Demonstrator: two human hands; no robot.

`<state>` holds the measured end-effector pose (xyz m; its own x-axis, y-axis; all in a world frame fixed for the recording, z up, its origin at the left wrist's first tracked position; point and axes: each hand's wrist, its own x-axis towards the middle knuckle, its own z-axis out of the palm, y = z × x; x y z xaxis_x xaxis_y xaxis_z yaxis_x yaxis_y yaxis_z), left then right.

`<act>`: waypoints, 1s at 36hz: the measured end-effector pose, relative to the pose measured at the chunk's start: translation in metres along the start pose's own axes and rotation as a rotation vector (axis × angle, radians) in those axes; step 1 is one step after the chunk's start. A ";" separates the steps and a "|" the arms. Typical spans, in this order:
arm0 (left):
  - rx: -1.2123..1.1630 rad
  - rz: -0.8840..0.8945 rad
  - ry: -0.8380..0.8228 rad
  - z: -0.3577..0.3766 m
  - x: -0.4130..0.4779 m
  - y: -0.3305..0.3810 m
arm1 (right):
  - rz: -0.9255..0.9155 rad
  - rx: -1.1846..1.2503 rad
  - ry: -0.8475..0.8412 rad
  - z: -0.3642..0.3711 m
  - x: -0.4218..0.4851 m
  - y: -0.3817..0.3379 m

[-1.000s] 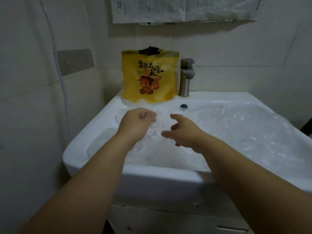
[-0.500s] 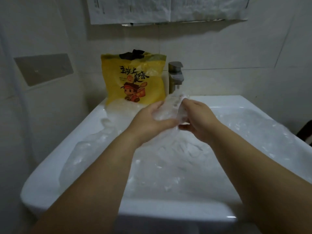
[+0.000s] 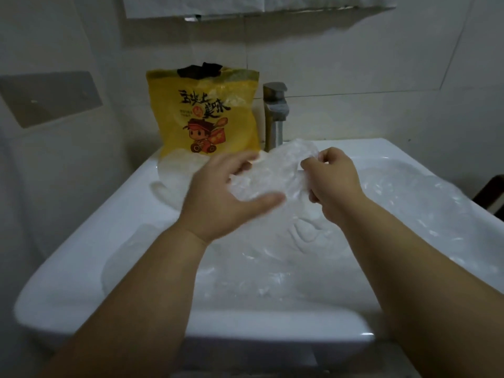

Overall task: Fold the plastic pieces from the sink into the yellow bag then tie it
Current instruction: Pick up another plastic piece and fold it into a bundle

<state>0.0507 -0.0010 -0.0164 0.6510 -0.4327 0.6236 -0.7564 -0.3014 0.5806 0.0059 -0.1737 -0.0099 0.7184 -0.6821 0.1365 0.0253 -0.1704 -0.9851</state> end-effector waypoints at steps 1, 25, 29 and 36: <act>0.041 -0.015 -0.119 0.001 -0.002 0.000 | 0.013 0.013 -0.005 -0.001 -0.001 -0.001; -0.633 -0.496 0.169 0.000 0.013 0.002 | 0.121 0.291 -0.637 -0.003 -0.013 -0.013; -0.932 -0.551 0.080 -0.001 0.015 0.005 | 0.007 0.388 -0.488 -0.005 -0.010 -0.013; -1.272 -0.649 0.000 -0.012 0.019 -0.001 | 0.006 0.633 -0.477 -0.006 -0.009 -0.016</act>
<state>0.0648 0.0013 0.0006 0.8541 -0.5154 0.0705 0.2409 0.5120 0.8245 -0.0049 -0.1693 0.0056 0.9364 -0.2793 0.2126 0.3086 0.3666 -0.8777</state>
